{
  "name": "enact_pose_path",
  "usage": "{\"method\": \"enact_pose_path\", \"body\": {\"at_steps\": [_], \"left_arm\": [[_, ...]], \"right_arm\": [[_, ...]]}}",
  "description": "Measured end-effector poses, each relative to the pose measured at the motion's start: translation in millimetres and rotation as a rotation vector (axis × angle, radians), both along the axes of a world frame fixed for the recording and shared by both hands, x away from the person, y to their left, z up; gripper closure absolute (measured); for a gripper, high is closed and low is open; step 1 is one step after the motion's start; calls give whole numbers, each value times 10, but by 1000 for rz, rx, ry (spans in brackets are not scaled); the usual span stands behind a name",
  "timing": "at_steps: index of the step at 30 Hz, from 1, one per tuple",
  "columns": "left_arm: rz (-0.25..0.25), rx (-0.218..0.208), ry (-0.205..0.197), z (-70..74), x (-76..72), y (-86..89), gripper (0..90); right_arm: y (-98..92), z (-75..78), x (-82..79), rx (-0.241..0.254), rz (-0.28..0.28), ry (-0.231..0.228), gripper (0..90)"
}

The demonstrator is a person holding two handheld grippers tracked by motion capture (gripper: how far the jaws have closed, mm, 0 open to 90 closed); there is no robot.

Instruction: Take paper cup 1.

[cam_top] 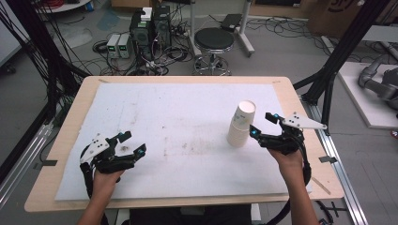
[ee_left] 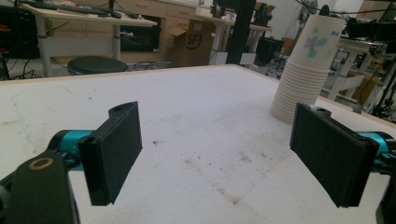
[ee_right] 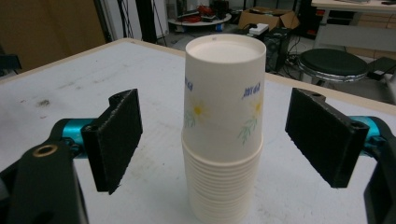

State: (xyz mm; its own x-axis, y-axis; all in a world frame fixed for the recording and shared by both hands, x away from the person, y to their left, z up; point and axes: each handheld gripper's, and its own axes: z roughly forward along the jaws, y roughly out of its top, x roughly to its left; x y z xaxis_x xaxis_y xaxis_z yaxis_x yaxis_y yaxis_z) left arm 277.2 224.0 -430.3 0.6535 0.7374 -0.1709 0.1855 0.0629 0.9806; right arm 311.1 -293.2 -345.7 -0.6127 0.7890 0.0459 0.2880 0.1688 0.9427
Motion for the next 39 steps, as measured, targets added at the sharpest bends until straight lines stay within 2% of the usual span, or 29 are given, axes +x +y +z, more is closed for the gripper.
{"method": "enact_pose_path", "body": {"at_steps": [7, 20, 26, 28, 33, 39], "left_arm": [[1, -3, 1, -2, -1, 5, 167], [0, -6, 5, -11, 7, 7, 167], [0, -7, 9, -18, 11, 1, 167], [0, -5, 11, -22, 13, 4, 167], [1, -6, 13, -23, 14, 2, 167], [2, -4, 15, -27, 17, 1, 167]], "right_arm": [[80, 99, 178, -16, -11, 7, 193], [244, 113, 480, -58, 2, 78, 193], [272, 90, 542, -59, 11, 94, 209], [274, 91, 551, -65, 19, 90, 281], [280, 108, 553, -64, 27, 81, 339], [283, 136, 554, -66, 28, 90, 348]]}}
